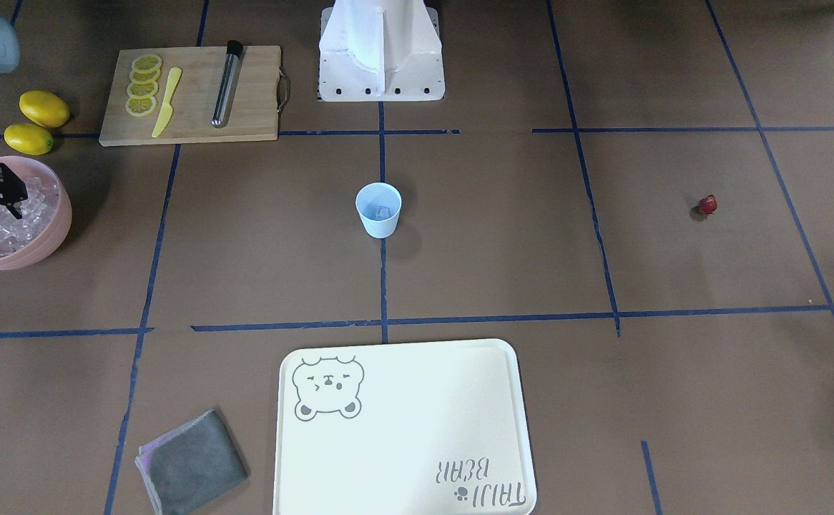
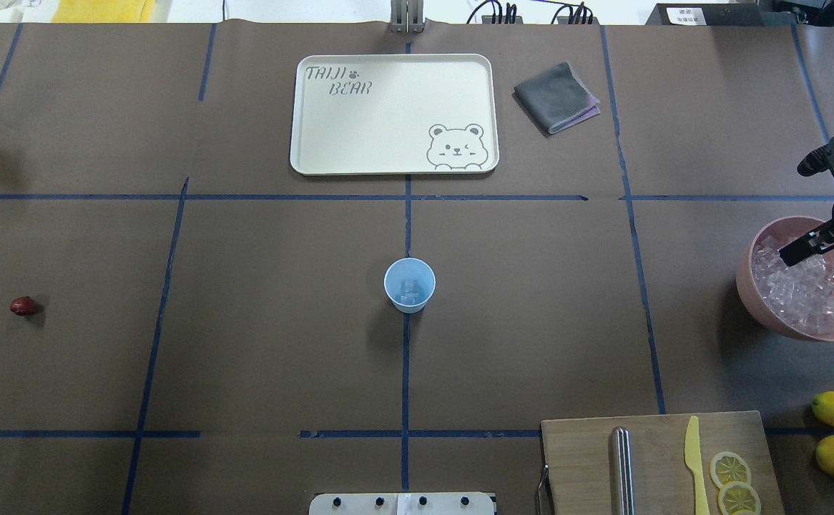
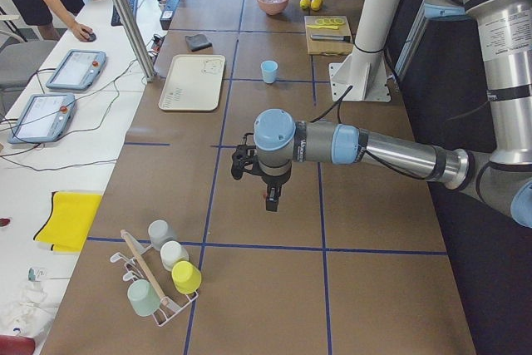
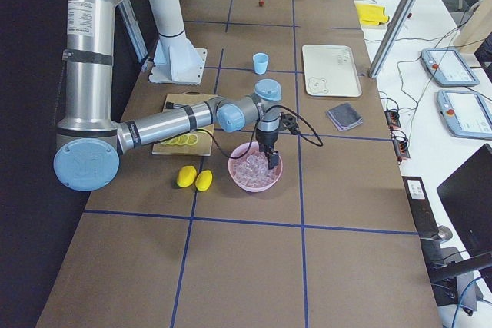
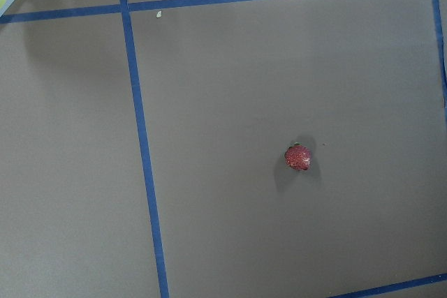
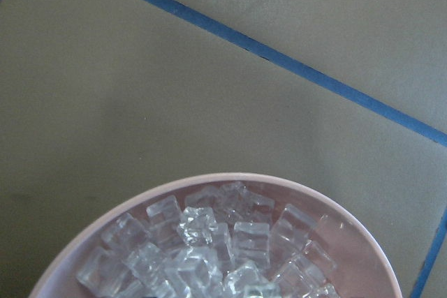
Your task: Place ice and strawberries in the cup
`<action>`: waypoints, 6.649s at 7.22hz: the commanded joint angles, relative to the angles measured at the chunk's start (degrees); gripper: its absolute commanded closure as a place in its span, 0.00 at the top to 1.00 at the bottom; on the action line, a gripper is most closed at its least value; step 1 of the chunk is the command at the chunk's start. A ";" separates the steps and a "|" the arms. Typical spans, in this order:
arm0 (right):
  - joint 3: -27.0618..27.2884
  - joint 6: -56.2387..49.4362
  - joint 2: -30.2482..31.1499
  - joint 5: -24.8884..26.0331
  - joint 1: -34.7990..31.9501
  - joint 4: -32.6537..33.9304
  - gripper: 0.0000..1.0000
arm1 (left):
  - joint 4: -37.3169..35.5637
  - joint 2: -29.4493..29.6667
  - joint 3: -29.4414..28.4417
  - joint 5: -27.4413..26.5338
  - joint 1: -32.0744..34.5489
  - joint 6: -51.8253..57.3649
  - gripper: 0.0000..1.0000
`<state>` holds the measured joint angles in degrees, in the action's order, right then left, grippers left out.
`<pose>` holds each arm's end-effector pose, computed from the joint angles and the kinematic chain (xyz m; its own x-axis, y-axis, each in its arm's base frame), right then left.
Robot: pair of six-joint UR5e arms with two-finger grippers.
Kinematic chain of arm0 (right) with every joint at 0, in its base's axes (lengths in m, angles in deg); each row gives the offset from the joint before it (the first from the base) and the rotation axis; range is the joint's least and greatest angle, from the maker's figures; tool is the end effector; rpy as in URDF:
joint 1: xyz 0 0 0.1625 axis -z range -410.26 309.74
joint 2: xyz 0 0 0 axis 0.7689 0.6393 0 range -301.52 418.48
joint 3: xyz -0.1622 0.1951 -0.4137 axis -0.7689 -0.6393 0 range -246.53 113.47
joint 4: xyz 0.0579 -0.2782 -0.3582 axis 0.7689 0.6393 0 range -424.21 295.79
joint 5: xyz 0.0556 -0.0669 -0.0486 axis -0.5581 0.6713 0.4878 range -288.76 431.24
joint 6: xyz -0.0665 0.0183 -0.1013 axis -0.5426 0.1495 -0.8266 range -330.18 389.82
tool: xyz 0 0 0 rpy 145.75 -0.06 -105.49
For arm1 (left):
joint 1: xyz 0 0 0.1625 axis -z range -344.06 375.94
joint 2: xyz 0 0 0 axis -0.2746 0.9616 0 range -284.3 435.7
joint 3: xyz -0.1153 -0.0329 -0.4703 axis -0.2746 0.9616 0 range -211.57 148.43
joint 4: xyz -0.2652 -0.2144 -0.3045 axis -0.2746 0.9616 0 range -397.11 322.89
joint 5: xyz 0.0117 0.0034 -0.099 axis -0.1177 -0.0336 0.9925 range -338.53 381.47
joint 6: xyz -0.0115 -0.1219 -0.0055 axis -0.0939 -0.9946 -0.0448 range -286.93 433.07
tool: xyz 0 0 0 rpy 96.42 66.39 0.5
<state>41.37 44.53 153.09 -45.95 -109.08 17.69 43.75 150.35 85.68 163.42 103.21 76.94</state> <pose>-0.2026 -0.4842 0.6108 0.7750 -0.3811 0.5041 0.2949 0.9236 0.2449 -0.0175 -0.4040 0.6110 0.6093 0.1343 -0.7815 -0.0890 0.9909 0.1009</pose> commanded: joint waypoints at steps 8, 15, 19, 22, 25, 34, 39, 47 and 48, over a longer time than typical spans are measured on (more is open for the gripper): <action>-2.25 0.23 -0.30 -0.41 0.63 0.10 0.74 | 0.09 0.06 0.62 0.00 0.00 -1.76 1.00; -3.22 0.23 -0.47 -0.50 0.90 0.01 0.00 | 0.00 -0.03 0.97 0.09 0.00 -1.85 1.00; 0.54 0.23 0.40 -1.02 0.55 0.71 0.00 | 0.00 -0.03 0.97 0.09 0.00 -1.85 1.00; 12.13 6.51 -1.33 -4.16 0.54 10.97 0.00 | 0.00 -1.16 2.45 0.09 0.00 -1.93 1.00; 12.95 37.90 -15.45 -11.74 5.96 10.82 0.00 | -0.09 -1.44 2.90 0.09 0.00 -1.93 1.00; -12.04 98.49 -46.77 11.19 28.76 -1.45 0.00 | -0.09 -1.52 2.81 0.09 0.00 -2.11 1.00; -13.06 97.53 -45.39 11.11 30.34 -1.48 0.33 | -0.09 -1.44 2.81 0.09 0.00 -2.55 1.00; 15.12 79.41 -18.65 -9.88 9.54 6.16 1.00 | 0.00 -1.35 2.81 -0.09 -0.09 -2.64 1.00; 17.67 69.59 -10.66 -12.86 4.90 6.16 1.00 | 0.00 -1.09 2.73 -0.44 -0.09 -2.55 1.00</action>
<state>55.06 125.11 132.77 -54.95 -98.59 23.59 43.75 149.06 88.47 163.32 103.13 74.32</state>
